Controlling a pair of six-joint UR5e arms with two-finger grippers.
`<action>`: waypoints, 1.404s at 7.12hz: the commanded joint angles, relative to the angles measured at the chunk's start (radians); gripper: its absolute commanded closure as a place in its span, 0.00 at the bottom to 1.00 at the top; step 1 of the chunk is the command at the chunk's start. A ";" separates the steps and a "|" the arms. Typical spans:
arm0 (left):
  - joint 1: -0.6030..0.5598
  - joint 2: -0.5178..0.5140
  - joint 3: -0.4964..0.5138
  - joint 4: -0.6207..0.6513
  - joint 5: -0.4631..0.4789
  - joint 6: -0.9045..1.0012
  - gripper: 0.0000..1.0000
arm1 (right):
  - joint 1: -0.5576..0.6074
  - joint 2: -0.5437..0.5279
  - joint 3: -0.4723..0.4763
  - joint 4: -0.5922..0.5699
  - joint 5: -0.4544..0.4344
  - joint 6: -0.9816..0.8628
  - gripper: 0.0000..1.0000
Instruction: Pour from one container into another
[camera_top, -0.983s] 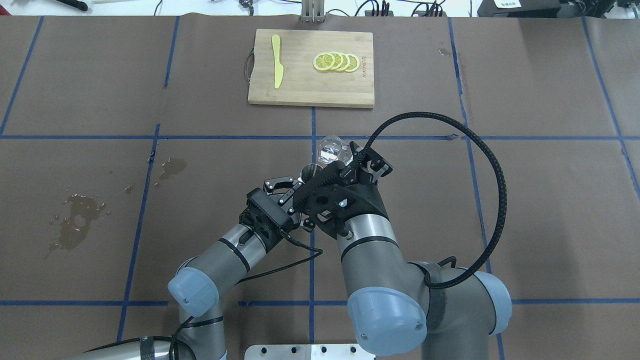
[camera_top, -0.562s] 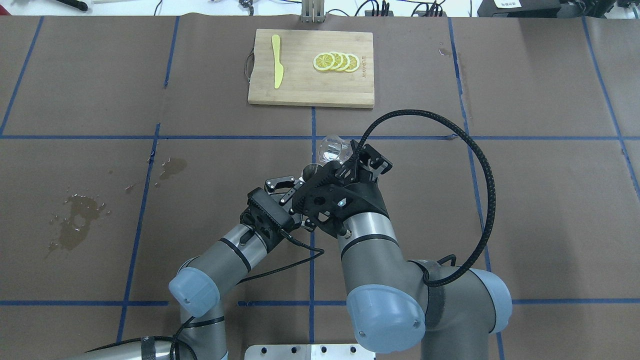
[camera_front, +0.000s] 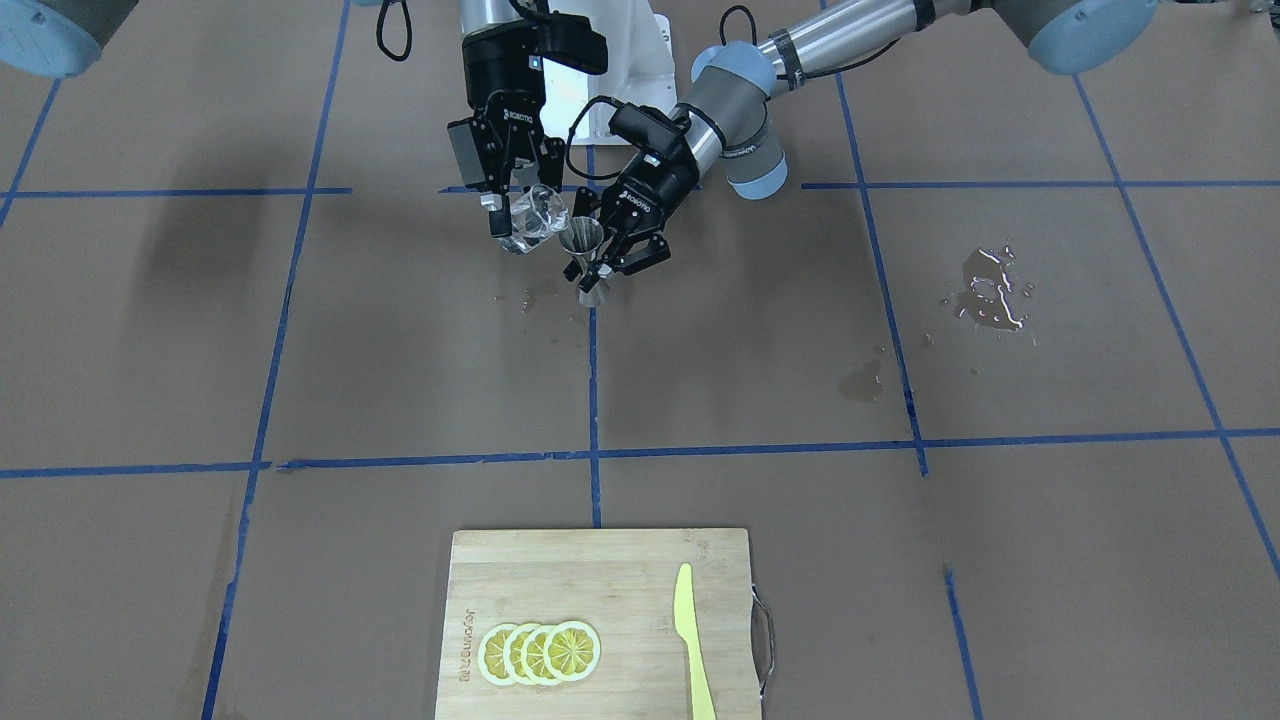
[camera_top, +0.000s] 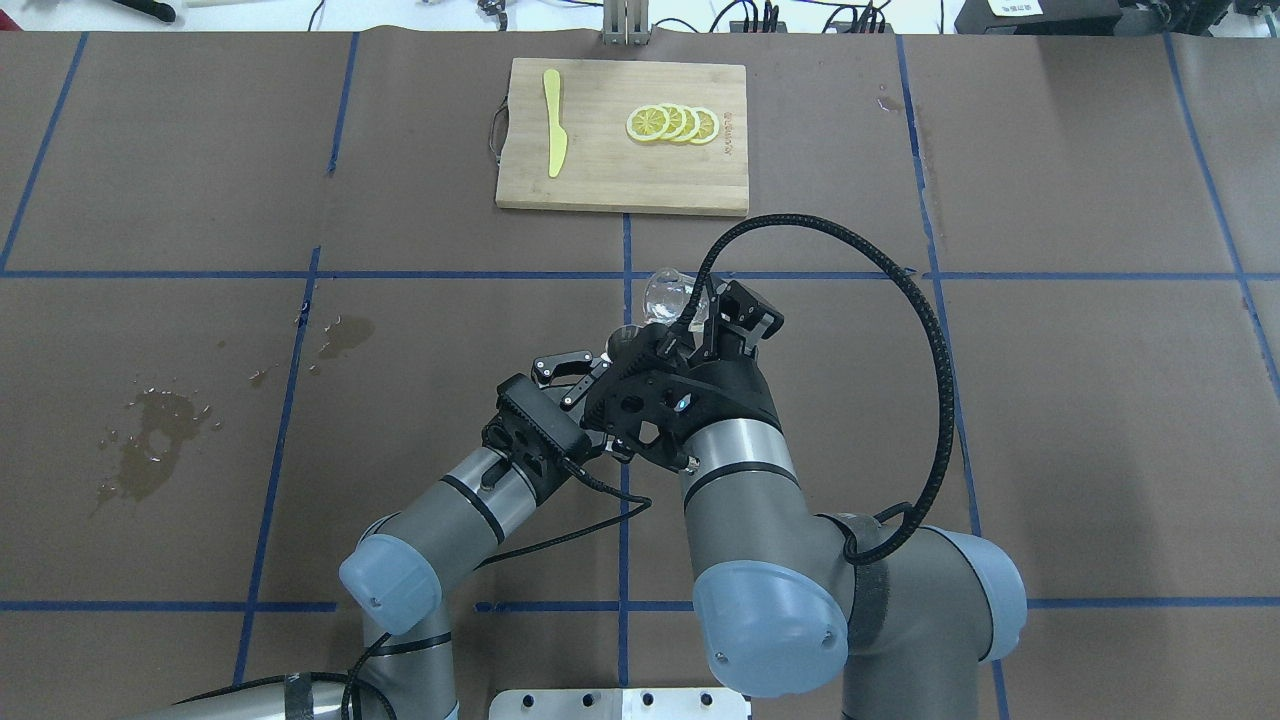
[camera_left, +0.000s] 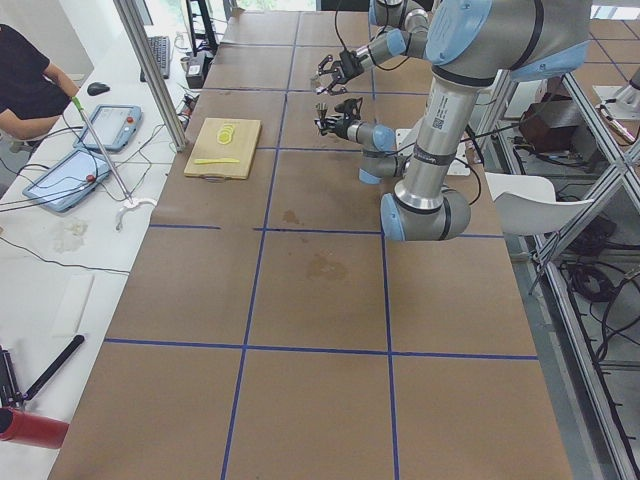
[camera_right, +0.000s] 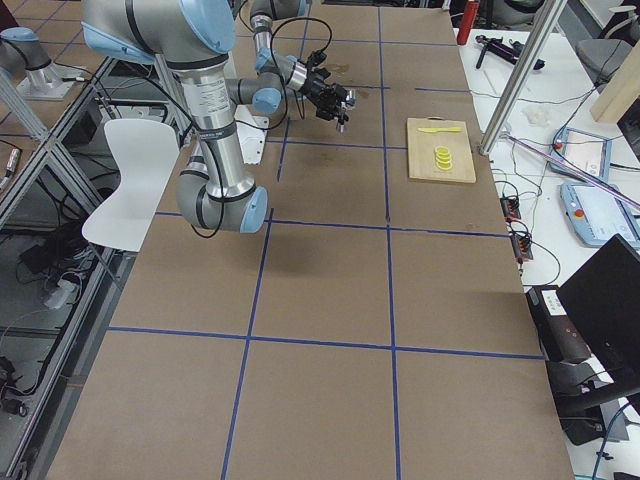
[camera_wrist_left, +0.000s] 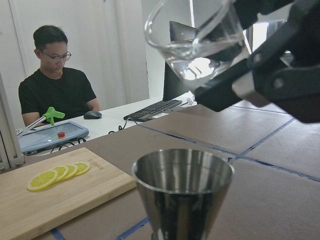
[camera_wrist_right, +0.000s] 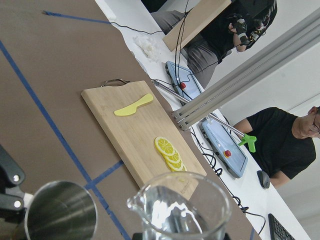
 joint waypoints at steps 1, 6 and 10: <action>0.000 -0.003 -0.001 0.000 0.000 0.000 1.00 | 0.001 0.000 0.001 -0.023 -0.001 -0.046 1.00; 0.000 -0.007 0.001 0.000 0.000 0.000 1.00 | 0.004 0.002 0.001 -0.027 -0.004 -0.172 1.00; 0.000 -0.007 -0.001 0.000 0.000 0.000 1.00 | 0.007 0.005 0.001 -0.029 -0.008 -0.242 1.00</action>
